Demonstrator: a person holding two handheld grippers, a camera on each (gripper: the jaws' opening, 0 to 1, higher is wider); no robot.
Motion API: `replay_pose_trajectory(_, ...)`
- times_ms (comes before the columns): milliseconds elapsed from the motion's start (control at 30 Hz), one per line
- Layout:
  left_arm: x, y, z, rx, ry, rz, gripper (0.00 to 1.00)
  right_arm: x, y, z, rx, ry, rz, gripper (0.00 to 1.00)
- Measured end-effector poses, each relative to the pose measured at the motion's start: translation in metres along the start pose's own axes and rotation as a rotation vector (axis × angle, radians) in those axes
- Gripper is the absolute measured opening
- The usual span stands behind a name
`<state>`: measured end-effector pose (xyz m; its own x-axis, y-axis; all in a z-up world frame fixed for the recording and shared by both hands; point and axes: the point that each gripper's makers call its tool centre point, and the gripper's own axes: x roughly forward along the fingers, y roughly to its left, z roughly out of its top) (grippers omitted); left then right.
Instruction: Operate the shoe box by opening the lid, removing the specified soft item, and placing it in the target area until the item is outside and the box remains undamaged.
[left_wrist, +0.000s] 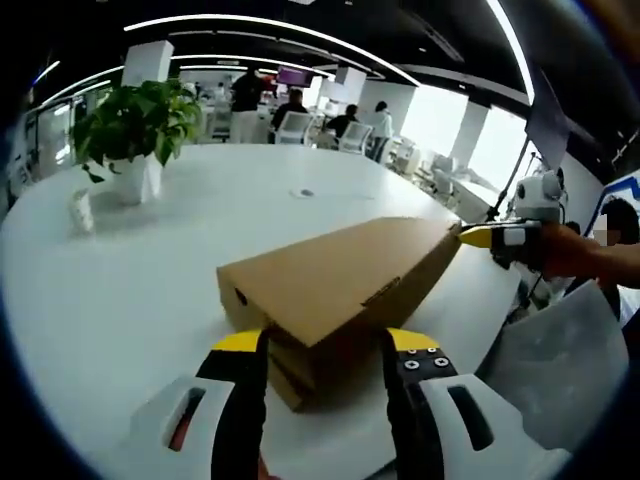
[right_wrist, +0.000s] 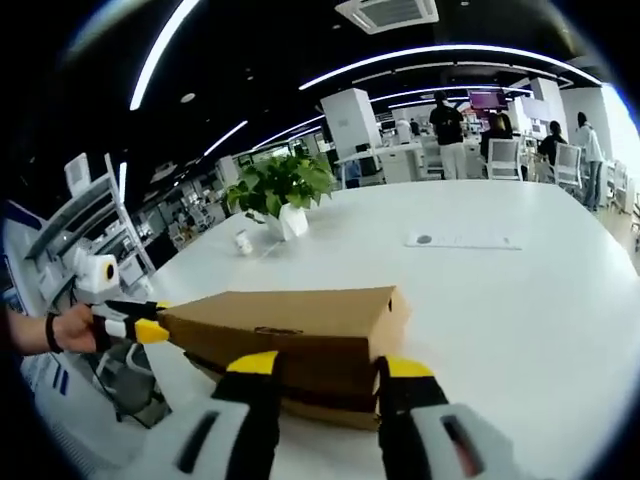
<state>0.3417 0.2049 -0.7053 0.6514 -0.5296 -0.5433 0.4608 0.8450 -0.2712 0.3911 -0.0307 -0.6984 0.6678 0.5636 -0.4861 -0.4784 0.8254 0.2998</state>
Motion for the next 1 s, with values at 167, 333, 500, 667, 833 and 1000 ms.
replay_pose_trajectory(167, -0.003, 0.001, 0.006, 0.006, -0.017, -0.018, 0.46, 0.001, -0.002, 0.009, 0.021, -0.012, 0.005, 0.35)
replay_pose_trajectory(333, -0.001, 0.001, 0.008, 0.063, -0.001, -0.019, 0.46, 0.002, -0.002, 0.015, 0.034, -0.006, 0.011, 0.34)
replay_pose_trajectory(500, 0.001, 0.003, 0.008, 0.137, 0.018, -0.009, 0.46, 0.003, -0.002, 0.019, 0.038, -0.003, 0.005, 0.34)
replay_pose_trajectory(667, 0.0, 0.007, 0.013, 0.186, 0.02, -0.003, 0.43, 0.003, -0.003, 0.029, 0.055, -0.019, 0.006, 0.33)
replay_pose_trajectory(833, -0.001, 0.013, 0.018, 0.228, 0.013, 0.014, 0.4, 0.002, -0.002, 0.037, 0.06, -0.029, 0.008, 0.31)
replay_pose_trajectory(1000, -0.001, 0.018, 0.023, 0.293, 0.013, 0.051, 0.35, 0.003, -0.001, 0.043, 0.036, -0.031, 0.004, 0.3)
